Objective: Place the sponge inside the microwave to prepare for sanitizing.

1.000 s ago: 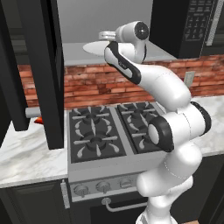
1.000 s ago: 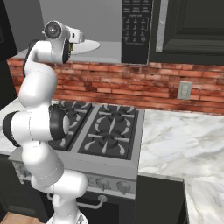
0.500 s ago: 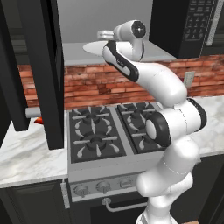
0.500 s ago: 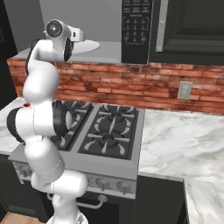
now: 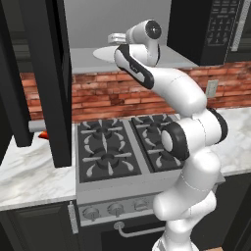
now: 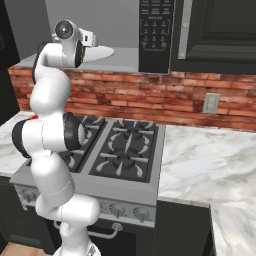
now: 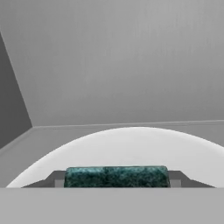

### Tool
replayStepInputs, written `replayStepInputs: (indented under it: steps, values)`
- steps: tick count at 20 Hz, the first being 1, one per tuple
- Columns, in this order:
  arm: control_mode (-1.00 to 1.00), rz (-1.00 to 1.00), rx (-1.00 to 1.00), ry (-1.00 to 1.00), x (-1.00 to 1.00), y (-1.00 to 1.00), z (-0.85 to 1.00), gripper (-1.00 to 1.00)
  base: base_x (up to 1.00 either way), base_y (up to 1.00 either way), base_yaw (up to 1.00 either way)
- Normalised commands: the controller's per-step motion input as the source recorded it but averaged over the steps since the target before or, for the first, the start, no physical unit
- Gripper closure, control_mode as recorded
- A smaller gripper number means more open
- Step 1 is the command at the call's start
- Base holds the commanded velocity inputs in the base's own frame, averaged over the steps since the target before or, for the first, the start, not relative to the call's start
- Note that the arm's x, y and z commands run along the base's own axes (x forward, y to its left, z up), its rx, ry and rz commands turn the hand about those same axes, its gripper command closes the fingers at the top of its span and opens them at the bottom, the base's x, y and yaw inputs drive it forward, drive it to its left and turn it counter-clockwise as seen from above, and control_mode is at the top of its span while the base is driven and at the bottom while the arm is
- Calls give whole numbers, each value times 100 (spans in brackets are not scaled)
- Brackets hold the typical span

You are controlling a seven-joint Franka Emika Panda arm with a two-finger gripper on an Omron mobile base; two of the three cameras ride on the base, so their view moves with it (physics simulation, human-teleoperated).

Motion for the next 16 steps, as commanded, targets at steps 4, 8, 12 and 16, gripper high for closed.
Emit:
replayStepInputs:
  steps: [4,8,12,16]
  values:
    - [-100,0,2,4,19,2,-34,-100,0,0,0]
    - [-100,0,0,1,18,0,-20,-100,0,0,0]
    - [-100,0,0,0,8,0,-16,-100,0,0,0]
    - [-100,0,1,0,0,0,-13,-100,0,0,0]
